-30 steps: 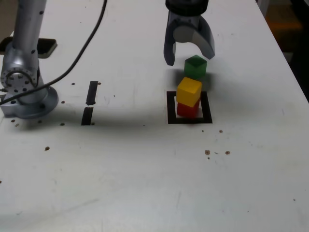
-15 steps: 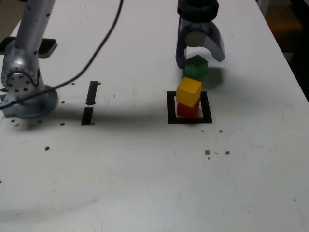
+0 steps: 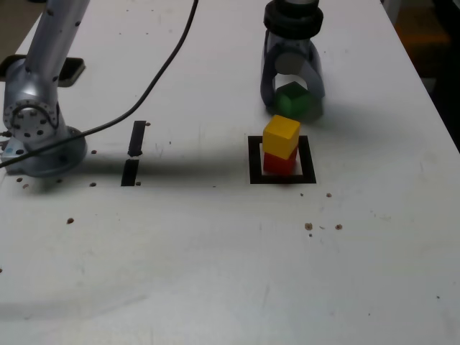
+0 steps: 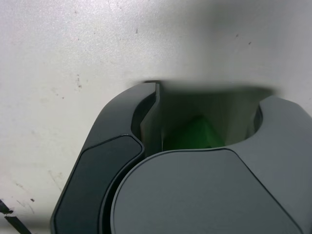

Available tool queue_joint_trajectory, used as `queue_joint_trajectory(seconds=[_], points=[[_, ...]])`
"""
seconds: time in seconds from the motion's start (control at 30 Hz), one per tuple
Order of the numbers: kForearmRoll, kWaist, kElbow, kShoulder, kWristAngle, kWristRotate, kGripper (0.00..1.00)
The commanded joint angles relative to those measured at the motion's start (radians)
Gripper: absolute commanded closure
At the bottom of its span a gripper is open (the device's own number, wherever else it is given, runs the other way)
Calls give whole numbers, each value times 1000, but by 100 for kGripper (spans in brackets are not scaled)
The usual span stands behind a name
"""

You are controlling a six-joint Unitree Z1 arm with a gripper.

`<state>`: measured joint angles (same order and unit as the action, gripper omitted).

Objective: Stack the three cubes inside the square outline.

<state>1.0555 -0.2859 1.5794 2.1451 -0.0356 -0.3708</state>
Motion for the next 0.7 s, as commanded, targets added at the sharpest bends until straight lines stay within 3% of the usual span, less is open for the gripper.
queue_joint_trajectory(seconds=[0.0, 0.17, 0.47, 0.67], points=[[-6, -2, -1, 3, 4, 0, 46], [-19, -2, -5, 4, 8, -1, 61], [-23, -2, -9, -2, 7, -6, 71], [-18, -2, -7, -12, 7, -9, 72]])
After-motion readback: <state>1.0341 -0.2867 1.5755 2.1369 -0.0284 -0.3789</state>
